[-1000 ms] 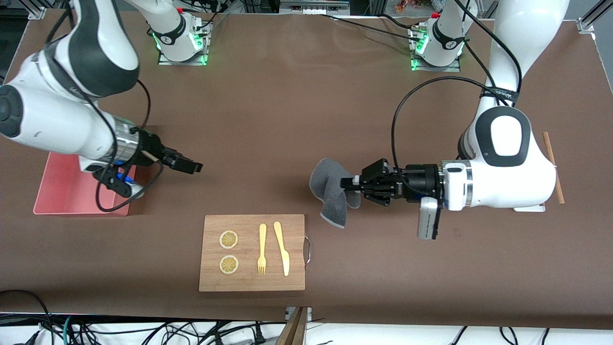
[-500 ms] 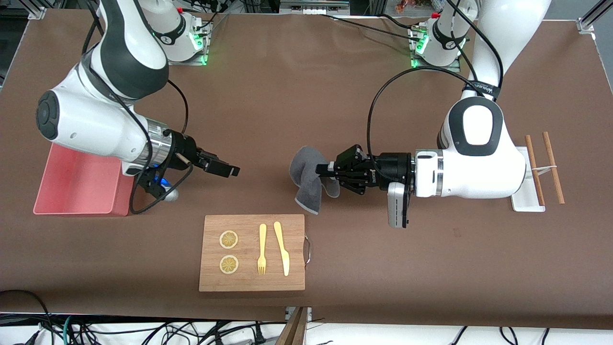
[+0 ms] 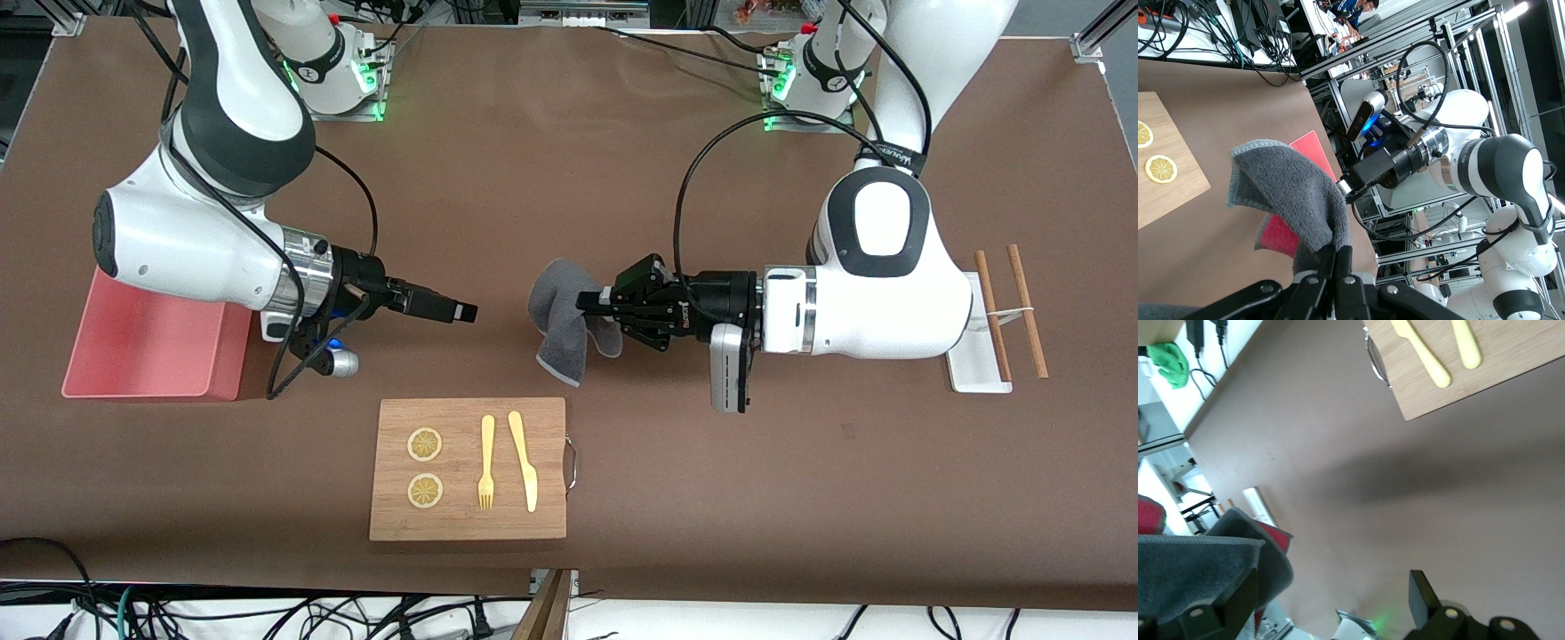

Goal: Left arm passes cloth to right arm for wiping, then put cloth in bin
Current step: 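Move the right gripper toward the cloth held by the left gripper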

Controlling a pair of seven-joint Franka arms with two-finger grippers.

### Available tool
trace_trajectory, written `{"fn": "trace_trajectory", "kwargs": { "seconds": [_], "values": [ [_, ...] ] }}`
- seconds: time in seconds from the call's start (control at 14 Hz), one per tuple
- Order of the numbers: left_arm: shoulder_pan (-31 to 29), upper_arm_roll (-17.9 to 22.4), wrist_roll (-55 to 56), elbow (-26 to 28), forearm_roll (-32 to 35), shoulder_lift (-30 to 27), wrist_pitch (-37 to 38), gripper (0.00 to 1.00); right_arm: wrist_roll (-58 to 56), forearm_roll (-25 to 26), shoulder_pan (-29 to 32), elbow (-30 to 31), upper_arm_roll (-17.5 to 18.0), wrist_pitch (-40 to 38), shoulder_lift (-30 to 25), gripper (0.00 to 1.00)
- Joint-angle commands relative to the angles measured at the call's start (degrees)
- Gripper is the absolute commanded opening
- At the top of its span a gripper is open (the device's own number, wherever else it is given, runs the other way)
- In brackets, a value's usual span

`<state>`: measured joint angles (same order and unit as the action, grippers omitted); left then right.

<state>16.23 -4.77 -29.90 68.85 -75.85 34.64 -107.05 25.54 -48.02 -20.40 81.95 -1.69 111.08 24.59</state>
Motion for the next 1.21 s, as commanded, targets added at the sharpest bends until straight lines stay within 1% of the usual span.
{"fn": "trace_trajectory", "kwargs": {
  "seconds": [0.0,0.07,0.29,0.5,0.71,0.93,1.14],
  "values": [
    [0.4,0.3,0.1,0.9,-1.1,-1.2,-0.8,0.0,-3.8,-4.8,-0.6,-0.5,0.2,0.8,1.9,1.0],
    [0.4,0.3,0.1,0.9,-1.1,-1.2,-0.8,0.0,-4.4,-5.8,-1.2,-0.5,0.2,1.3,2.2,1.0],
    [0.4,0.3,0.0,1.2,-1.1,-1.2,-0.7,0.0,-5.1,-11.4,-2.3,-0.4,0.2,2.1,3.4,1.0],
    [0.4,0.3,-0.9,1.9,-1.1,-1.2,-0.7,0.0,-5.1,-15.1,-3.9,-0.4,0.2,3.3,4.0,1.0],
    [0.4,0.4,-0.9,1.9,-1.1,-1.2,-0.7,0.0,-5.2,-15.8,-3.9,-0.5,0.2,3.3,4.3,1.0],
    [0.4,0.4,-1.0,1.9,-1.1,-1.2,-0.8,0.0,-5.3,-18.5,-3.9,-0.5,0.1,3.4,4.7,1.0],
    [0.4,0.4,-1.0,1.9,-1.1,-1.2,-0.7,0.0,-5.4,-18.5,-1.1,-0.7,-0.1,2.6,4.7,1.0]
  ]
}}
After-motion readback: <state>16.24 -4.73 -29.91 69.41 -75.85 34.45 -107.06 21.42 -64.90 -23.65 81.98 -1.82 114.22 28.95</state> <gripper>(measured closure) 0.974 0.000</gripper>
